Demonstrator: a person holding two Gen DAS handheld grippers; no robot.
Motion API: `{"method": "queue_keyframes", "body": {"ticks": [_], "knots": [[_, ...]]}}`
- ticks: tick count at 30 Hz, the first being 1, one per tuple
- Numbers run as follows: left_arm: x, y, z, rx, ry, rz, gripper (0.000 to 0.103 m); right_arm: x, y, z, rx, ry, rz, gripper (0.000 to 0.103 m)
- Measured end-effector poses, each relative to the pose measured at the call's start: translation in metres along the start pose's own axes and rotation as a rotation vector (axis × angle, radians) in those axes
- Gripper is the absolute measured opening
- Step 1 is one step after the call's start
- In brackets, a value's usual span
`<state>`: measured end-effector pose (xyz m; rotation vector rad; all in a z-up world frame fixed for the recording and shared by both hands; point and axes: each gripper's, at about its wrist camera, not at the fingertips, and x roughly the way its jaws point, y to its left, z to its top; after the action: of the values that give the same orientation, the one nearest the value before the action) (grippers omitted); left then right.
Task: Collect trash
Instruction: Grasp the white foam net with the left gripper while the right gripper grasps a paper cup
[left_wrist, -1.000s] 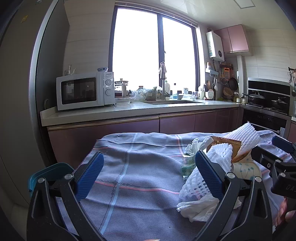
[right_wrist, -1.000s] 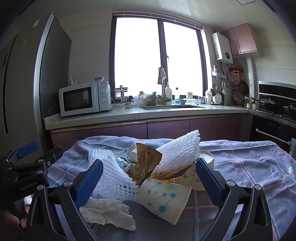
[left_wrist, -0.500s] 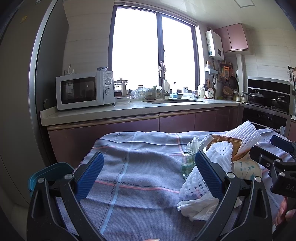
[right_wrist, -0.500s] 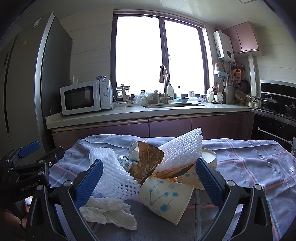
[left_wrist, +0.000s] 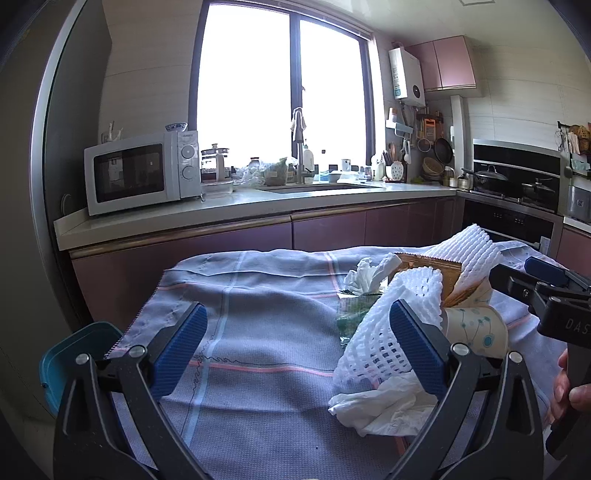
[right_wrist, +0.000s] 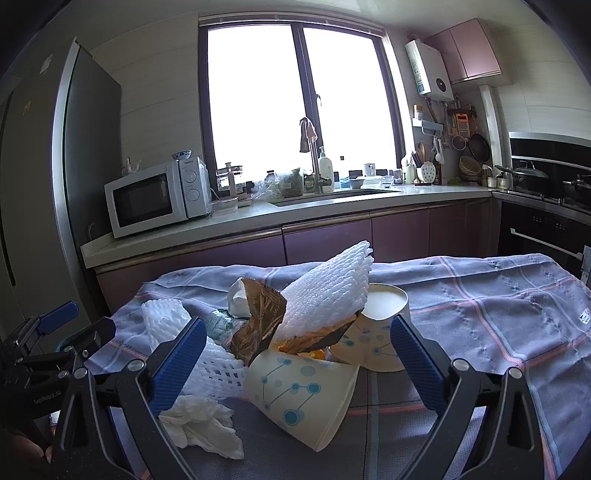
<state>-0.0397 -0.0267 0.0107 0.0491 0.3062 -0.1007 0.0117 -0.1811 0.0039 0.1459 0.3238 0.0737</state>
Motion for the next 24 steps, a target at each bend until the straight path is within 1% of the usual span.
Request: {"method": "queue_keyframes", "body": {"ticks": [6,9,12,16,20,21,23,24], "knots": [[0.012,-0.005,-0.001,0.014,0.044,-0.083,0.097,0.003,-0.007,-0.005,0.013,0.038,0.024,0.09],[0.015,-0.01,-0.003,0.028,0.058,-0.119,0.095,0.008,-0.012,-0.012,0.043,0.086,0.053,0.085],[0.022,-0.016,-0.004,0.047,0.081,-0.155,0.091,0.014,-0.02,-0.02,0.09,0.138,0.077,0.079],[0.031,-0.02,-0.004,0.055,0.116,-0.226,0.089,0.018,-0.029,-0.03,0.145,0.191,0.113,0.069],[0.046,-0.023,-0.005,0.042,0.175,-0.297,0.088,0.021,-0.032,-0.034,0.175,0.217,0.147,0.053],[0.052,-0.024,-0.005,0.04,0.195,-0.312,0.086,0.021,-0.033,-0.035,0.182,0.22,0.154,0.052],[0.062,-0.025,-0.007,0.032,0.229,-0.338,0.073,0.021,-0.033,-0.035,0.194,0.221,0.172,0.044],[0.066,-0.025,-0.007,0.028,0.245,-0.353,0.07,0.021,-0.033,-0.035,0.195,0.221,0.175,0.043]]}}
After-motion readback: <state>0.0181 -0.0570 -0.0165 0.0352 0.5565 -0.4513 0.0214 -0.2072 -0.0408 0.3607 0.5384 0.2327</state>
